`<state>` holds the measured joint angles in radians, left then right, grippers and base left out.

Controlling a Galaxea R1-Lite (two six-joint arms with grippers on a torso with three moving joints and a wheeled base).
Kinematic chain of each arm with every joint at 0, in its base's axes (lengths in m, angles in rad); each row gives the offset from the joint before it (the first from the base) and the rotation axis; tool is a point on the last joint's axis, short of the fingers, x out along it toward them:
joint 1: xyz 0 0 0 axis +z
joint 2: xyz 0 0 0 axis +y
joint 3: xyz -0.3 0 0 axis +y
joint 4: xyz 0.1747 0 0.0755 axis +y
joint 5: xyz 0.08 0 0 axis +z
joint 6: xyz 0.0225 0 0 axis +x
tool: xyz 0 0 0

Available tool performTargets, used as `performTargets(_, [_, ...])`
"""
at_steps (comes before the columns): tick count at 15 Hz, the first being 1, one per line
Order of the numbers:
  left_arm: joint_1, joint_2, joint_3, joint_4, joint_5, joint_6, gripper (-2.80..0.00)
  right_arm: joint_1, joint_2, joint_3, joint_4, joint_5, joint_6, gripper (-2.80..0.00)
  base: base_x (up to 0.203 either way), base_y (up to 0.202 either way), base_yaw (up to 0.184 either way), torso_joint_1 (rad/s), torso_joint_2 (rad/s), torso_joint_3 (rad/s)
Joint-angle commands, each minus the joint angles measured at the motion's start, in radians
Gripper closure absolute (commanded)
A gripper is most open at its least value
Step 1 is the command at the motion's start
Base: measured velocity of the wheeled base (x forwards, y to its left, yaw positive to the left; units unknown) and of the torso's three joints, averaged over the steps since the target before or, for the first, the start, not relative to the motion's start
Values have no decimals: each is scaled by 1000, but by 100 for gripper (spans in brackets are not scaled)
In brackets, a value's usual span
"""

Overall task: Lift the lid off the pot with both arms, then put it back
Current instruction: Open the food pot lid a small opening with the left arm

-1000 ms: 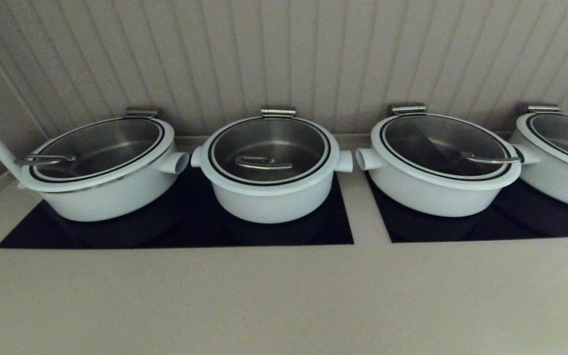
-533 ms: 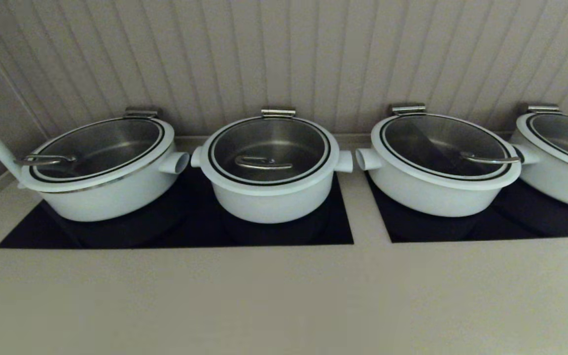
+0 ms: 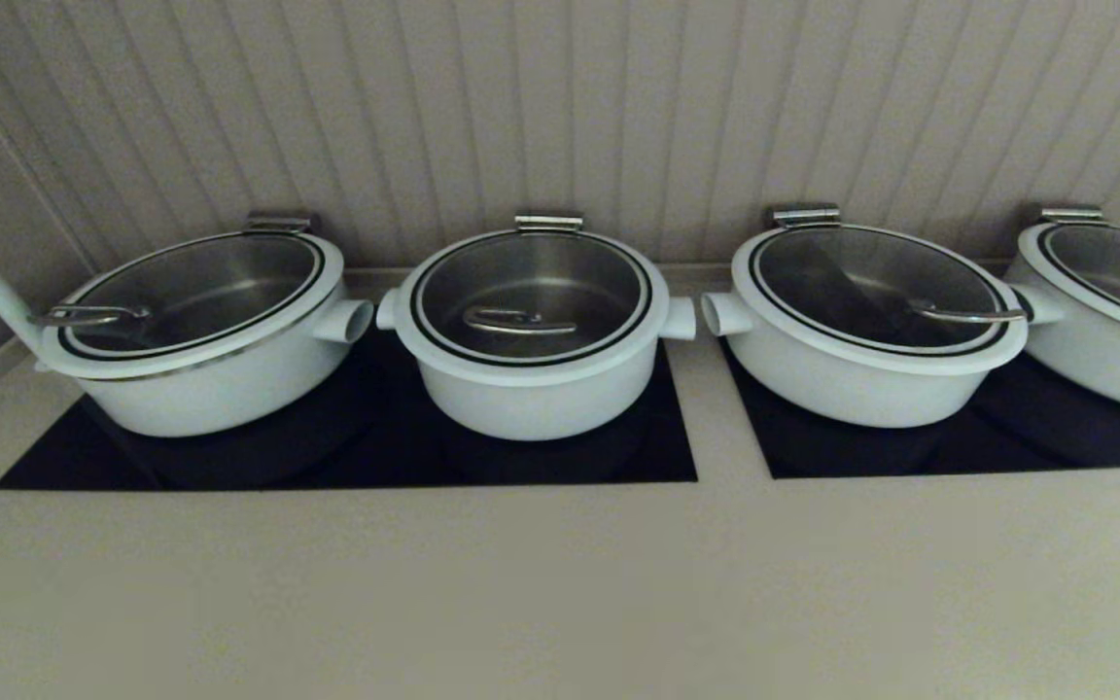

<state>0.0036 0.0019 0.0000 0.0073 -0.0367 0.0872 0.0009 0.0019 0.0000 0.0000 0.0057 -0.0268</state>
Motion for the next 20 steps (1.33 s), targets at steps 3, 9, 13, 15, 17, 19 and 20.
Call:
performTargets(3, [1, 0, 0, -1, -8, 124, 0, 1, 0, 0, 0, 0, -1, 0, 0, 0, 0, 0, 0, 0])
performTargets(9, [1, 0, 0, -1, -12, 153, 0, 1, 0, 0, 0, 0, -1, 0, 0, 0, 0, 0, 0, 0])
performTargets(13, [1, 0, 0, -1, -12, 157, 0, 1, 0, 0, 0, 0, -1, 0, 0, 0, 0, 0, 0, 0])
performTargets(15, [1, 0, 0, -1, -12, 157, 0, 1, 0, 0, 0, 0, -1, 0, 0, 0, 0, 0, 0, 0])
performTargets(17, [0, 0, 0, -1, -12, 155, 0, -1, 0, 0, 0, 0, -1, 0, 0, 0, 0, 0, 0, 0])
performTargets(19, [1, 6, -36, 1, -15, 153, 0, 1, 0, 0, 0, 0, -1, 0, 0, 0, 0, 0, 0, 0])
performTargets(20, [1, 31, -85, 3, -33, 152, 0, 1, 0, 0, 0, 0, -1, 0, 0, 0, 0, 0, 0, 0])
